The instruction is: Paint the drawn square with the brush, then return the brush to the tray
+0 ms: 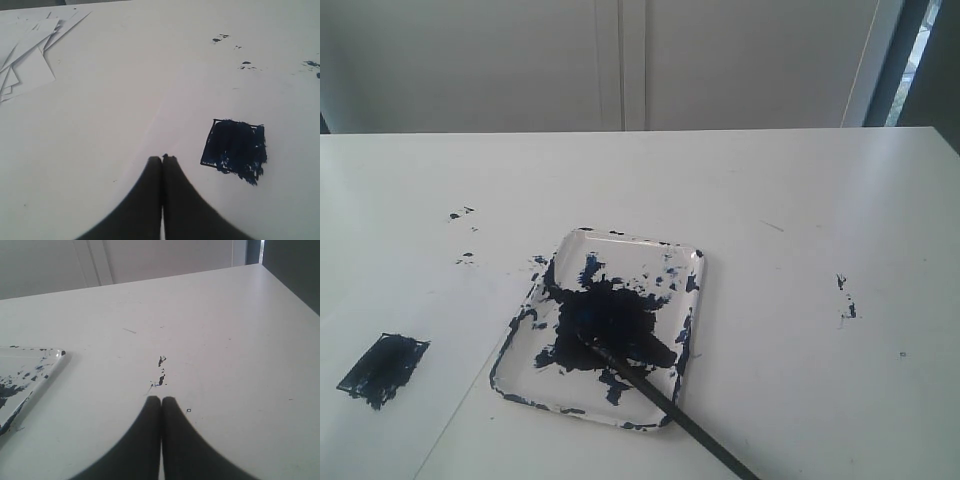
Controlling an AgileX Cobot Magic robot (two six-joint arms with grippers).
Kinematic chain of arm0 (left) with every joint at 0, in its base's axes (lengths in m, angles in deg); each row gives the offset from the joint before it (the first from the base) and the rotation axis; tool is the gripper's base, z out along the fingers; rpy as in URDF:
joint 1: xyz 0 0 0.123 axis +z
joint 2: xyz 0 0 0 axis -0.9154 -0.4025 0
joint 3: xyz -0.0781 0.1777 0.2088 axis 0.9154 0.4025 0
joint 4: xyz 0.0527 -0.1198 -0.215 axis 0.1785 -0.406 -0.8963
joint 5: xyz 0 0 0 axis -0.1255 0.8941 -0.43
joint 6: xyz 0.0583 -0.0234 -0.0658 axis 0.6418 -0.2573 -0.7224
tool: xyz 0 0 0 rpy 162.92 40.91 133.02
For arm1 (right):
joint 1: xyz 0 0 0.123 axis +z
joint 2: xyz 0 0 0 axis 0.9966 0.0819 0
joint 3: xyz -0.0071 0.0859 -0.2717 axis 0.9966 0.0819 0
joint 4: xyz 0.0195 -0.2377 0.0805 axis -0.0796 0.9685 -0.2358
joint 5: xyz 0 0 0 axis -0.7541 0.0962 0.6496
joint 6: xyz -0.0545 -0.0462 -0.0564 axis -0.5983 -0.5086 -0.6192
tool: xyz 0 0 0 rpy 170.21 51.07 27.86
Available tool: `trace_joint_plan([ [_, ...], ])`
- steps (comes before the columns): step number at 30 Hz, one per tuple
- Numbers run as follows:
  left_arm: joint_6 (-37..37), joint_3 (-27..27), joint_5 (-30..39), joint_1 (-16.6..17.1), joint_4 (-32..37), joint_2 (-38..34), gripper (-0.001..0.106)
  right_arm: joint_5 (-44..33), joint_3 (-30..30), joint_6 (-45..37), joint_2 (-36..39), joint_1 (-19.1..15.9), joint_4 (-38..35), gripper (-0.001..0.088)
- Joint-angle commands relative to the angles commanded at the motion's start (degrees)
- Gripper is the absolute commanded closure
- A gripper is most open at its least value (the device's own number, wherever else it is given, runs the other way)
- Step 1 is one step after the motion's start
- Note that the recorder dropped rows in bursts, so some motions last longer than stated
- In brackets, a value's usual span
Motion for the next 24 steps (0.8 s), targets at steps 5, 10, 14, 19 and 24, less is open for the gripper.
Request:
trace_joint_plan([
  [5, 0.0, 0.0, 0.0, 0.0, -0.2, 0.0, 0.105, 0.0, 0.0, 0.0, 0.0, 0.0, 0.0, 0.0868],
  [10, 0.0, 0.0, -0.1, 0.0, -0.7, 0.0, 0.105, 0.0, 0.0, 0.0, 0.0, 0.0, 0.0, 0.0868],
  [14, 0.0, 0.0, -0.1, 0.0, -0.9, 0.0, 0.105, 0.0, 0.0, 0.0, 0.0, 0.0, 0.0, 0.0868],
  [19, 0.0, 0.0, -0.1, 0.0, -0.9, 0.0, 0.105, 0.0, 0.0, 0.0, 0.0, 0.0, 0.0, 0.0868],
  [24, 0.0, 0.0, -0.1, 0.0, -0.9, 0.0, 0.105, 0.0, 0.0, 0.0, 0.0, 0.0, 0.0, 0.0868],
])
